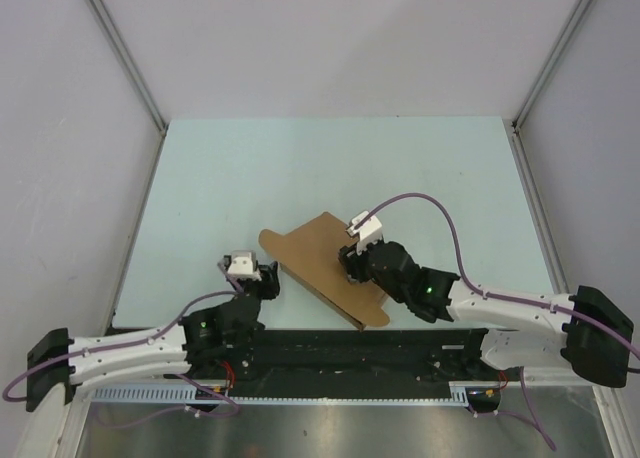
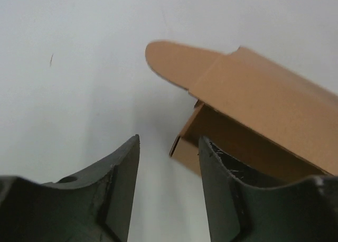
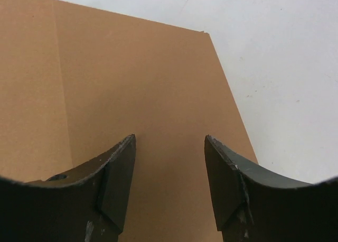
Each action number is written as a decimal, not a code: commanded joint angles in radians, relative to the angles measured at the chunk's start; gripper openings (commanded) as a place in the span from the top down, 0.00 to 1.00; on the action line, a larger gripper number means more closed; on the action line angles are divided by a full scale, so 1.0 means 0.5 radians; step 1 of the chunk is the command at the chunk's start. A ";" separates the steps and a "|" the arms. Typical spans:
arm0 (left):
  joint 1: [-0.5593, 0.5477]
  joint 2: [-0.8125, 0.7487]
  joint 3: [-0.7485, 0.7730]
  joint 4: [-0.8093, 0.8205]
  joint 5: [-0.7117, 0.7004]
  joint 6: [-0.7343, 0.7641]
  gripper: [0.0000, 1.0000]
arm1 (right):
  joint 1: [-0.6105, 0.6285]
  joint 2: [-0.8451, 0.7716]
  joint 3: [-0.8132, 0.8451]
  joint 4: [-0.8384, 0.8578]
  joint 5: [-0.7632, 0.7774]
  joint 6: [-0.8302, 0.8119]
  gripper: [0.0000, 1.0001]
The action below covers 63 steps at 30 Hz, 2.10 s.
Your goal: Fold the paper box
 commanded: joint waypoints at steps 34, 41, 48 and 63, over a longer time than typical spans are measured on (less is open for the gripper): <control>0.750 0.665 0.669 0.038 1.054 -0.231 0.24 | -0.034 0.178 -0.177 -0.059 0.014 0.286 0.40; 0.919 1.046 0.706 0.173 1.272 -0.268 0.22 | -0.110 -0.420 0.007 -0.527 0.379 0.709 0.30; 0.932 1.206 0.663 0.053 1.358 -0.372 0.21 | -0.390 -0.485 0.047 -1.142 -0.133 1.405 0.22; 0.910 1.507 0.504 0.041 1.429 -0.620 0.25 | -0.132 -0.268 -0.137 -1.139 -0.360 1.793 0.05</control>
